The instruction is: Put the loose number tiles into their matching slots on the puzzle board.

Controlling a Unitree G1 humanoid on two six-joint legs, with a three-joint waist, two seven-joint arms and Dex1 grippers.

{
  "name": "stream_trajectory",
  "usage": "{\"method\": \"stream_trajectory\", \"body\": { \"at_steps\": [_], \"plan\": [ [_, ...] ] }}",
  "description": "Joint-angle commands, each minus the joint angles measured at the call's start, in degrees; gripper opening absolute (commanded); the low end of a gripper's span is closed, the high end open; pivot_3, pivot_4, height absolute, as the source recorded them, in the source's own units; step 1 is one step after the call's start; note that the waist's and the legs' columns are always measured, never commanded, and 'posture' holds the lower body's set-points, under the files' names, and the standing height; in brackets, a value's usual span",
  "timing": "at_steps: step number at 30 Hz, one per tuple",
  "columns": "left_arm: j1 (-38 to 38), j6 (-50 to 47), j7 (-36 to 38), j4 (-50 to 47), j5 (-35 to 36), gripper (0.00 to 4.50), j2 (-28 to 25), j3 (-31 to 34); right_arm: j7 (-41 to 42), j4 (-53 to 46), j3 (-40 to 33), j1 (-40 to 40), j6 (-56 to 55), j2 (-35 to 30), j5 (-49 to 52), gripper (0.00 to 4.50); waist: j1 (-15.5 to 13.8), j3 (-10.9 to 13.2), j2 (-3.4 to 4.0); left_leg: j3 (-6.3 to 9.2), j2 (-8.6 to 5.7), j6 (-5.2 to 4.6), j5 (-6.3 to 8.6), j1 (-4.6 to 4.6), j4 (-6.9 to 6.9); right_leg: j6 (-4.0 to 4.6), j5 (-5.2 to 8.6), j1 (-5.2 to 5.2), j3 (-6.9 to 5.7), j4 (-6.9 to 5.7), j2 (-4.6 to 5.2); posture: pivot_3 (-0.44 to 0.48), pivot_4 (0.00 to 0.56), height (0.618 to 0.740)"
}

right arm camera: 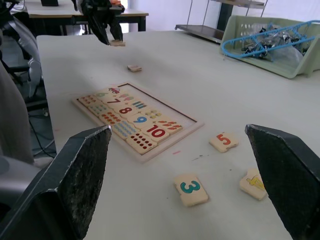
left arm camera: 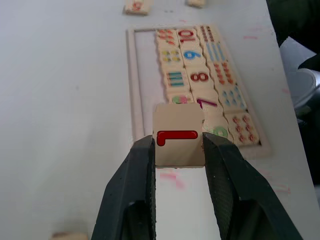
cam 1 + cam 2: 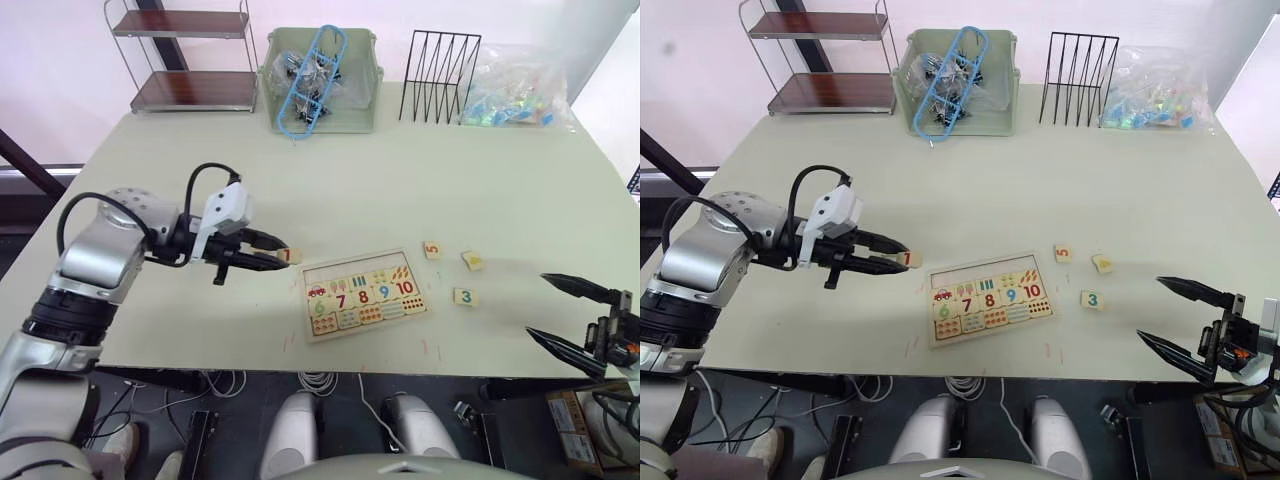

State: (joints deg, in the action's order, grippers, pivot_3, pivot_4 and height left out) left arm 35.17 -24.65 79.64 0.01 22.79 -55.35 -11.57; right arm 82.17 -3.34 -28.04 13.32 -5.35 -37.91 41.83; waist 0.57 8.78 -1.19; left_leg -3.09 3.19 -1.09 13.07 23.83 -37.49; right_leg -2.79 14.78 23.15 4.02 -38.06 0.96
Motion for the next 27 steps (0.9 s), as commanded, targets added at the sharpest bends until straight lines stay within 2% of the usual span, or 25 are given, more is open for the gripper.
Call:
{"method": "stream_trajectory", "body": {
  "at_steps": [1, 4, 13, 16, 27],
  "plan": [
    [2.3, -5.5, -1.4, -4.4, -1.1, 0.89, 0.1, -0.7, 0.2, -0.3, -1.5, 0.2, -1.2, 0.2, 0.6, 4.50, 0.0, 0.0, 0.00, 0.01, 0.00, 0.00, 0.00, 0.00, 0.00, 0.00, 0.00, 0.00, 0.00, 0.00, -0.01, 0.000, 0.150, 0.740],
    [3.9, -6.0, -2.9, -6.0, -5.0, 0.89, 0.6, -2.6, 0.2, -0.3, -1.6, 0.4, -1.5, 0.4, 0.5, 4.50, 0.1, 0.0, 0.00, 0.04, 0.00, 0.00, 0.00, 0.00, 0.00, 0.00, 0.00, 0.00, 0.00, 0.00, -0.04, 0.000, 0.150, 0.740],
    [6.5, -8.2, -4.3, -7.9, -10.8, 0.89, 3.8, -7.6, -0.4, -0.7, -1.3, 0.7, -2.1, 0.8, 0.3, 4.50, 0.0, 0.0, 0.00, 0.05, -0.01, 0.00, 0.00, -0.01, -0.02, 0.00, 0.00, -0.04, 0.00, 0.01, -0.04, 0.000, 0.150, 0.740],
    [7.0, -9.1, -6.5, -8.3, -15.2, 0.89, 4.3, -10.3, -0.6, -1.0, -1.5, 0.9, -2.2, 0.9, 0.3, 4.50, 0.0, 0.0, 0.00, 0.09, -0.01, 0.00, 0.00, -0.01, -0.02, 0.01, 0.00, -0.05, -0.01, 0.00, -0.05, 0.000, 0.150, 0.740],
    [9.8, -15.8, -5.5, -7.8, -19.7, 0.89, 7.3, -16.3, -1.9, -2.4, -1.8, 2.7, -3.2, 1.9, 0.3, 4.50, 0.0, 0.0, 0.00, 0.13, -0.03, 0.00, 0.00, 0.00, -0.03, 0.00, 0.00, -0.06, -0.02, 0.00, -0.05, 0.000, 0.150, 0.740]
  ]
}}
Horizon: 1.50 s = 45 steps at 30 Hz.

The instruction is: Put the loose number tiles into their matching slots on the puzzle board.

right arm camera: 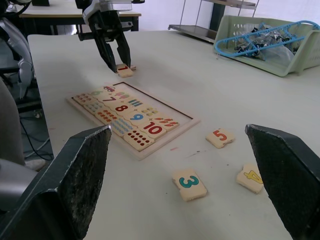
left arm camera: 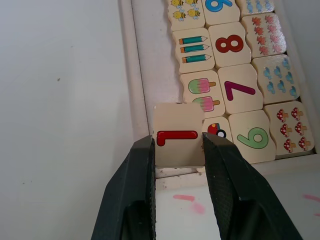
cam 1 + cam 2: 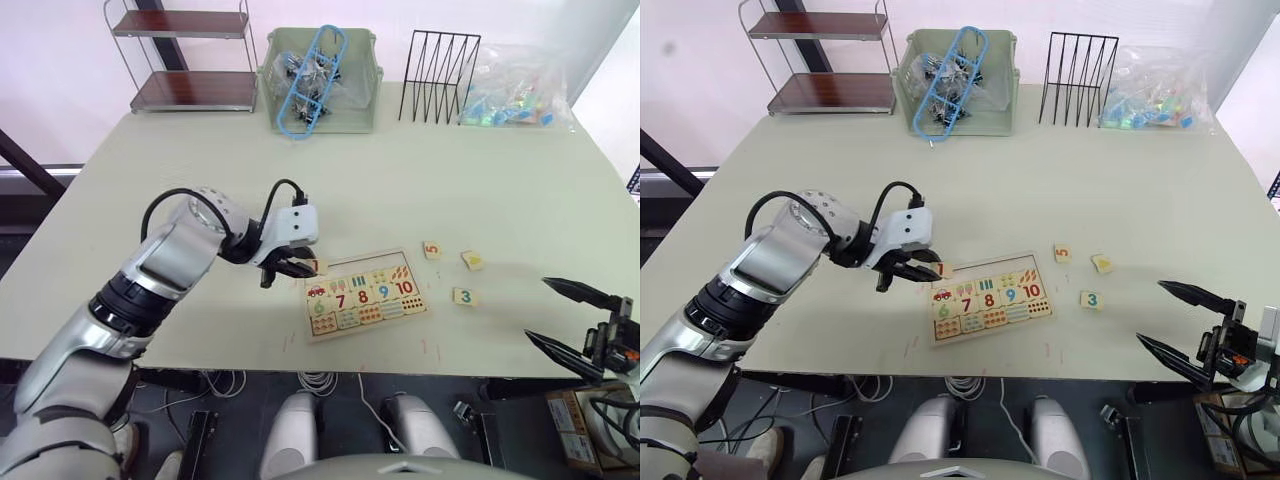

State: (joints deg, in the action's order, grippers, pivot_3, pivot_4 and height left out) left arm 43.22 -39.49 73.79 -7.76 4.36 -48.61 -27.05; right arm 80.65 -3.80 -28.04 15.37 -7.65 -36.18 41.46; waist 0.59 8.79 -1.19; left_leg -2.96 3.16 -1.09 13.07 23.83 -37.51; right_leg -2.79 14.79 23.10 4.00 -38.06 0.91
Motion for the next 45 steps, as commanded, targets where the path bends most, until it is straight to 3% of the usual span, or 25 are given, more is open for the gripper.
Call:
{"method": "stream_trajectory", "body": {
  "at_steps": [1, 15, 45],
  "plan": [
    [1.9, -1.3, 0.4, 0.3, -1.5, 0.89, 0.8, -1.1, -0.4, -2.0, -1.7, 0.8, -1.0, 0.2, 0.7, 4.50, 0.0, 0.0, 0.00, 0.00, 0.00, 0.00, 0.00, 0.00, 0.00, 0.00, 0.00, 0.00, 0.00, 0.00, 0.00, 0.000, 0.150, 0.740],
    [3.3, -6.2, 0.5, 2.0, -4.6, 0.89, 2.4, -4.6, -1.6, -3.1, -1.9, 1.9, -1.5, 0.6, 0.8, 4.50, 0.0, 0.0, 0.00, 0.02, -0.01, 0.00, 0.00, 0.01, 0.00, 0.00, 0.00, 0.00, 0.00, 0.00, 0.00, 0.000, 0.150, 0.740],
    [2.3, -7.3, -0.7, 2.3, -5.8, 0.89, 3.0, -4.4, -2.4, -3.2, -1.8, 1.8, -1.3, 0.2, 0.8, 4.50, 0.0, 0.0, 0.00, 0.04, -0.02, 0.00, 0.00, 0.00, -0.02, 0.01, -0.01, -0.01, -0.01, -0.02, 0.00, 0.000, 0.150, 0.740]
  ]
}}
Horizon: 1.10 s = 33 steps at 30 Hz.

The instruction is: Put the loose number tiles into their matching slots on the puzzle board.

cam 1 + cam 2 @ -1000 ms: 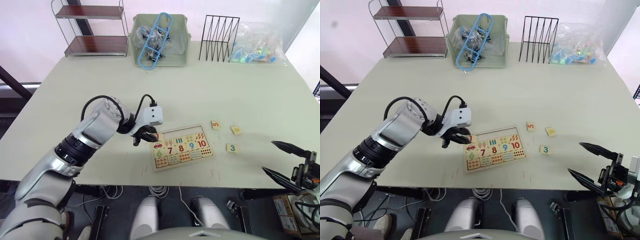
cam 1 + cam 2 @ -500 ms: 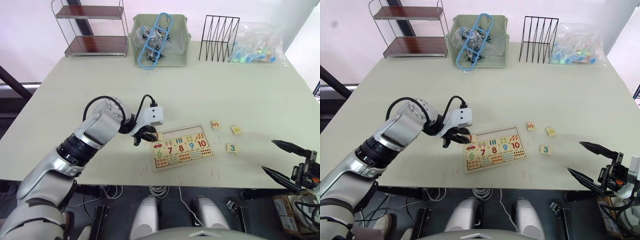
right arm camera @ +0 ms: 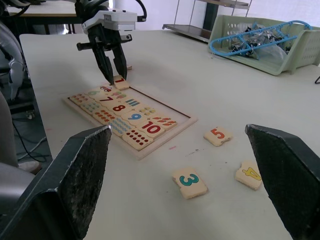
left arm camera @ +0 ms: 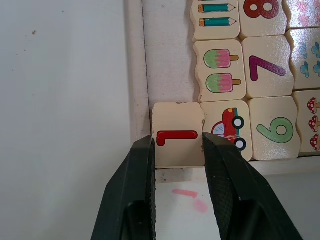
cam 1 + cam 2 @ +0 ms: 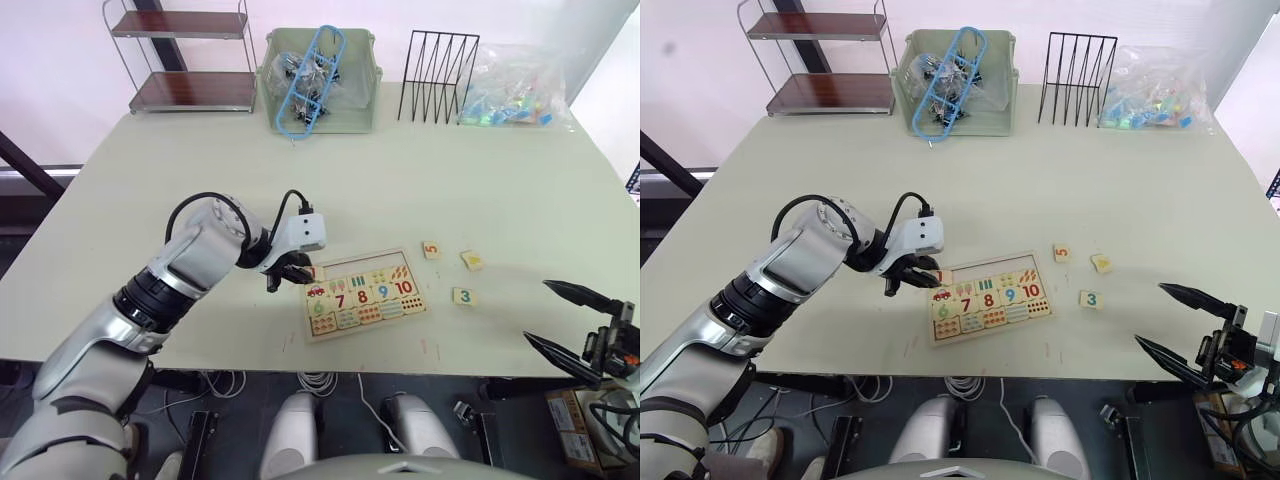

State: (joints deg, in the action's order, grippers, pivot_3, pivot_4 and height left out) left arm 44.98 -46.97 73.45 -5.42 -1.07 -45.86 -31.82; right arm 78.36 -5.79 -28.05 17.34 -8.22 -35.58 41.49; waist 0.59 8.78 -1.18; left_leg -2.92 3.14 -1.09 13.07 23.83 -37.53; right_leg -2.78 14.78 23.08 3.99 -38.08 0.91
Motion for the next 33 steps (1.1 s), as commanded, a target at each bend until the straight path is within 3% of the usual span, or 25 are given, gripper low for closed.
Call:
{"method": "stream_trajectory", "body": {
  "at_steps": [1, 6, 13, 25, 33],
  "plan": [
    [0.6, 0.2, -0.3, 0.1, -0.4, 0.89, 0.3, 0.4, -0.1, -1.2, -1.8, -0.2, -0.8, -0.4, 0.7, 4.50, 0.0, 0.0, 0.00, 0.00, 0.00, 0.00, 0.00, 0.00, 0.00, 0.00, 0.00, 0.00, 0.00, 0.00, 0.00, 0.000, 0.150, 0.740],
    [0.4, -0.4, -0.1, -0.3, -0.1, 0.89, 0.1, 0.5, -0.3, -1.2, -1.8, -0.3, -0.8, -0.3, 0.7, 4.50, 0.0, 0.0, 0.00, 0.00, 0.00, 0.00, 0.00, 0.00, -0.02, 0.00, 0.00, -0.01, 0.00, 0.00, 0.00, 0.000, 0.150, 0.740],
    [1.4, -5.0, 0.9, -1.1, 4.0, 4.42, 0.3, 3.7, -0.6, -1.3, -1.8, -0.3, -0.7, -0.2, 0.8, 4.50, 0.0, 0.0, 0.00, 0.02, 0.00, 0.00, 0.00, 0.00, -0.02, -0.01, 0.00, -0.01, -0.01, 0.00, 0.00, 0.000, 0.150, 0.740],
    [3.2, -2.2, 2.5, 5.4, 9.1, 4.47, -1.7, 8.7, -1.2, -1.5, -1.5, 0.0, -0.8, 0.4, 0.8, 4.50, 0.0, 0.0, 0.00, 0.03, -0.01, 0.00, 0.00, 0.00, -0.04, -0.01, 0.00, -0.01, -0.03, -0.02, 0.00, 0.000, 0.150, 0.740],
    [1.0, 9.4, 0.0, 14.7, 10.0, 4.47, 0.7, 13.1, -1.4, -1.6, -1.0, -0.5, -0.5, 0.4, 0.7, 4.50, 0.0, 0.0, 0.01, 0.03, -0.01, 0.00, 0.00, 0.00, -0.04, -0.01, 0.00, -0.01, -0.03, -0.02, 0.01, 0.000, 0.150, 0.740]
  ]
}}
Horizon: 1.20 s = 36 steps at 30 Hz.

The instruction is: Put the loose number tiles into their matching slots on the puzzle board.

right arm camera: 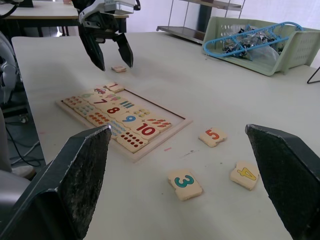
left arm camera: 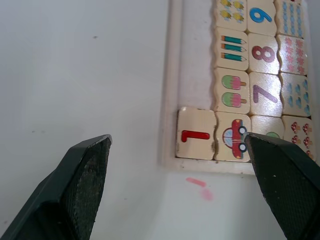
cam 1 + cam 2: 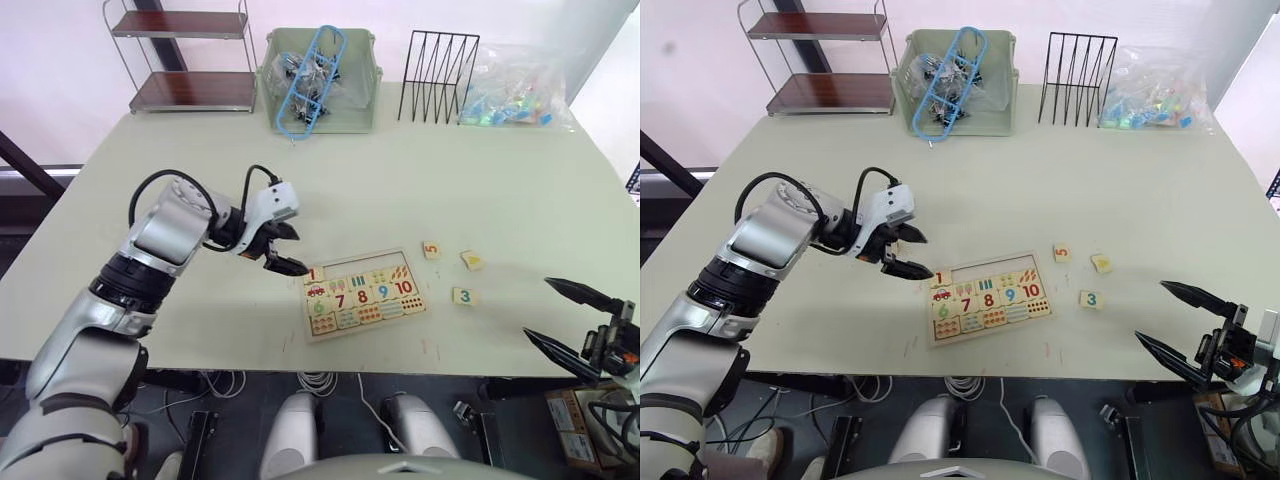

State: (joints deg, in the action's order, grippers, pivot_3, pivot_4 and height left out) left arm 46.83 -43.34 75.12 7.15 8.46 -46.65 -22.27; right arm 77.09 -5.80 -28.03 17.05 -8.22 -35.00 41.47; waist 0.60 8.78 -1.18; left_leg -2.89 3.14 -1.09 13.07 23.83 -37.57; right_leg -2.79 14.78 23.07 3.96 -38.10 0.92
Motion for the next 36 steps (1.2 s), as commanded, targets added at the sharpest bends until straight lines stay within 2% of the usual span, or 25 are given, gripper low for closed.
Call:
{"method": "stream_trajectory", "body": {
  "at_steps": [1, 2, 5, 8, 13, 18, 36],
  "plan": [
    [-1.3, 7.9, -2.2, 2.8, 1.0, 4.47, 2.4, 4.7, -0.1, -1.6, -1.1, -0.2, -0.5, -0.2, 0.7, 4.50, 0.0, 0.0, 0.00, 0.00, 0.00, 0.00, 0.00, -0.01, 0.00, 0.00, 0.00, 0.00, 0.00, -0.01, 0.00, 0.000, 0.150, 0.740],
    [-1.7, 9.4, -2.5, 3.3, 1.3, 4.47, 3.0, 5.5, -0.1, -1.5, -1.1, -0.2, -0.5, -0.2, 0.7, 4.50, 0.0, 0.0, 0.00, 0.00, 0.00, 0.00, 0.00, 0.00, -0.01, 0.00, 0.00, 0.00, 0.00, 0.00, 0.00, 0.000, 0.150, 0.740],
    [-3.2, 17.0, -3.0, 5.5, 0.5, 3.85, 4.4, 6.6, -0.2, -1.7, -1.2, -0.2, -0.3, -0.3, 0.8, 4.50, 0.0, 0.0, 0.00, 0.00, 0.00, 0.00, 0.00, 0.02, -0.01, 0.01, -0.01, 0.00, 0.00, 0.00, 0.01, 0.000, 0.150, 0.740],
    [-4.3, 24.8, -0.6, 7.6, 1.8, 2.43, 5.7, 7.7, -0.2, -1.8, -1.2, -0.2, -0.1, -0.4, 0.8, 4.50, 0.0, 0.0, 0.00, 0.00, 0.00, 0.00, 0.00, 0.02, -0.01, 0.01, -0.01, 0.00, -0.01, 0.00, 0.01, 0.000, 0.150, 0.740],
    [-4.2, 31.2, 2.1, 11.6, -1.4, 0.06, 5.4, 6.0, -0.4, -2.2, -1.4, -0.2, 0.2, -0.6, 0.9, 4.50, 0.0, 0.0, 0.00, -0.01, 0.00, 0.00, 0.00, 0.01, -0.01, 0.01, -0.01, 0.00, 0.00, 0.00, 0.00, 0.000, 0.150, 0.740],
    [-4.5, 35.1, 3.4, 14.0, -3.4, 0.06, 6.2, 5.3, -0.3, -2.5, -1.6, 0.1, 0.4, -0.8, 1.0, 4.50, 0.0, 0.0, 0.00, -0.02, 0.00, 0.00, 0.00, 0.01, -0.01, 0.00, -0.01, -0.01, 0.00, 0.00, 0.00, 0.000, 0.150, 0.740],
    [-6.5, 39.2, 5.5, 15.9, -5.3, 0.06, 7.9, 4.5, 0.5, -1.4, -2.1, 0.3, 0.0, -0.9, 1.1, 4.50, 0.0, 0.0, 0.00, -0.01, 0.00, 0.00, 0.00, 0.01, -0.01, 0.00, -0.01, -0.01, 0.00, -0.01, 0.00, 0.000, 0.150, 0.740]
  ]
}}
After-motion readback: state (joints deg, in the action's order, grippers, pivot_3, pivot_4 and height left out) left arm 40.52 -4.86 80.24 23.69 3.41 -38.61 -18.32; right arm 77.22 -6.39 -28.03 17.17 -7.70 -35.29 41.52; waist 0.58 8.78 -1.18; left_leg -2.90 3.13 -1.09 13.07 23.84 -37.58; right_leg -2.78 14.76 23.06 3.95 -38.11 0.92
